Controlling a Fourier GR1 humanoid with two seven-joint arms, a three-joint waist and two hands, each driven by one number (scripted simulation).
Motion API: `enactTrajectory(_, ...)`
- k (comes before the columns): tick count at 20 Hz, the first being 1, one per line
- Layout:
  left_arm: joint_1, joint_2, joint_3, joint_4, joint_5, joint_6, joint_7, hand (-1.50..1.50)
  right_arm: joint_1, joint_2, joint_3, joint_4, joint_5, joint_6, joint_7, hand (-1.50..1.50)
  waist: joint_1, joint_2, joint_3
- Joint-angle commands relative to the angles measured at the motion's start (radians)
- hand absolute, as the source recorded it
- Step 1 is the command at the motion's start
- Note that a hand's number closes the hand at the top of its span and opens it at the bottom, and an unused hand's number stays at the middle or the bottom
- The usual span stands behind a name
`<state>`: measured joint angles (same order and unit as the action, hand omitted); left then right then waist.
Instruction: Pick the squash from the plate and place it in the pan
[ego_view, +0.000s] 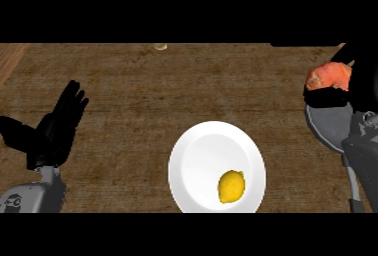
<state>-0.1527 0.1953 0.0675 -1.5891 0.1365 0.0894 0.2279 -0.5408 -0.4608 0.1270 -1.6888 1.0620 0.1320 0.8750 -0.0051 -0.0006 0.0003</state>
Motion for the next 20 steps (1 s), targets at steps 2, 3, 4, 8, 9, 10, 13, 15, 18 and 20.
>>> enactTrajectory(2,-0.058,0.013,0.022,-0.008,-0.008,0.028,0.06,0.0,0.131,-0.07,-0.166,0.059,-0.058,-0.162,-0.16,1.5,-0.001,0.002,0.001)
enactTrajectory(3,-0.014,0.027,0.021,-0.017,0.015,-0.026,0.025,0.0,0.143,-0.117,-0.227,0.09,-0.102,-0.17,-0.223,1.5,0.0,0.002,0.001)
enactTrajectory(4,-0.054,0.014,0.016,-0.008,0.006,-0.001,0.061,0.0,0.144,-0.069,-0.207,0.155,-0.068,-0.223,-0.231,1.5,0.005,0.002,0.001)
enactTrajectory(8,-0.008,-0.053,-0.037,-0.015,-0.05,0.042,0.001,0.0,0.218,-0.113,-0.289,0.257,-0.15,-0.294,-0.43,1.5,0.004,0.002,0.001)
enactTrajectory(9,-0.032,-0.039,-0.02,0.014,-0.036,0.027,0.004,0.0,0.252,-0.113,-0.319,0.288,-0.181,-0.334,-0.486,1.5,0.001,0.003,0.001)
enactTrajectory(10,0.04,0.012,0.01,-0.073,-0.002,-0.022,0.025,0.0,0.121,-0.122,-0.33,0.402,-0.198,-0.315,-0.508,1.5,0.02,0.003,0.001)
enactTrajectory(13,-0.044,0.021,0.025,-0.001,0.013,-0.039,0.038,0.0,0.139,-0.098,-0.333,0.525,-0.234,-0.378,-0.656,1.5,0.016,0.005,0.001)
enactTrajectory(15,-0.018,-0.007,-0.004,-0.018,-0.018,-0.013,0.034,0.0,0.125,-0.066,-0.322,0.648,-0.216,-0.445,-0.731,1.5,0.021,0.006,0.001)
enactTrajectory(18,-0.056,0.001,0.018,-0.027,-0.003,-0.006,0.083,0.0,0.065,-0.092,-0.367,0.813,-0.225,-0.496,-0.831,1.5,0.018,0.005,0.001)
enactTrajectory(20,-0.034,-0.005,0.01,0.004,-0.018,-0.019,0.036,0.0,0.023,-0.093,-0.358,0.917,-0.186,-0.496,-0.807,1.5,0.02,0.005,0.001)
